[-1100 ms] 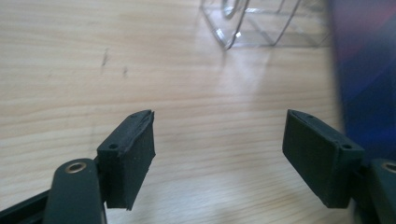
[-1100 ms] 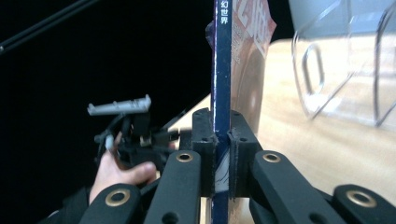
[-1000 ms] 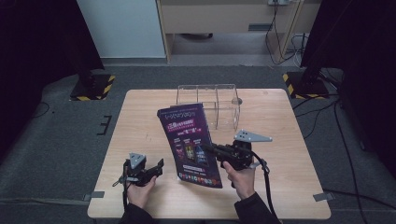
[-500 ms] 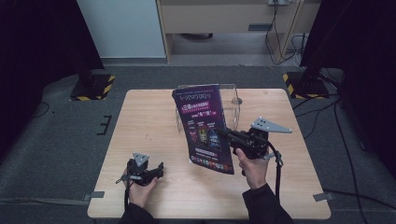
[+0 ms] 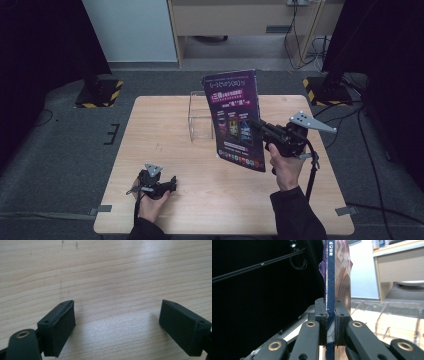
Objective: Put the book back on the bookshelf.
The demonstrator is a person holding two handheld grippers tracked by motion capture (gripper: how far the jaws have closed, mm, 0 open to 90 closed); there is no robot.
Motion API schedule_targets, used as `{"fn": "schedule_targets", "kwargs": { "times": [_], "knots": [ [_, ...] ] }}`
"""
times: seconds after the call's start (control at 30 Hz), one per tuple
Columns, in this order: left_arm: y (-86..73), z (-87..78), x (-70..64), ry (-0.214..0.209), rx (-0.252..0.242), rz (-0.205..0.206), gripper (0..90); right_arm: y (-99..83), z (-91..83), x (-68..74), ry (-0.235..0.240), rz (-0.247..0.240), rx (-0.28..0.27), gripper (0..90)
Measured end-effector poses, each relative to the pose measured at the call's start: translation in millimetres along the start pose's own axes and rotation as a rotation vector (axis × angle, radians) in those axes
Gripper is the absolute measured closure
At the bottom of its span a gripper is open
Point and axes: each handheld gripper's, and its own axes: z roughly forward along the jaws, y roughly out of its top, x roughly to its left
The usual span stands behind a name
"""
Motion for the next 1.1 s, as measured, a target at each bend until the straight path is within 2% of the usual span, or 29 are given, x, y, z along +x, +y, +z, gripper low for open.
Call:
{"fn": "schedule_targets", "kwargs": {
  "times": [0.23,0.53,0.87,1.1],
  "knots": [
    [0.5,0.9,0.1,0.004,0.003,-0.003,8.6,13.3,-2.3,-12.6,-0.064,-0.008,-0.033,84.4],
    [0.5,0.9,0.0,0.003,0.003,-0.003,8.5,25.1,1.1,-24.4,-0.112,-0.023,-0.065,84.5],
    [0.5,1.0,-0.1,0.003,0.002,-0.005,8.4,35.2,12.8,-39.1,-0.158,-0.033,-0.109,84.4],
    [0.5,0.9,0.1,0.003,0.004,-0.003,8.4,36.2,25.2,-56.7,-0.205,-0.024,-0.137,84.5]
  ]
}}
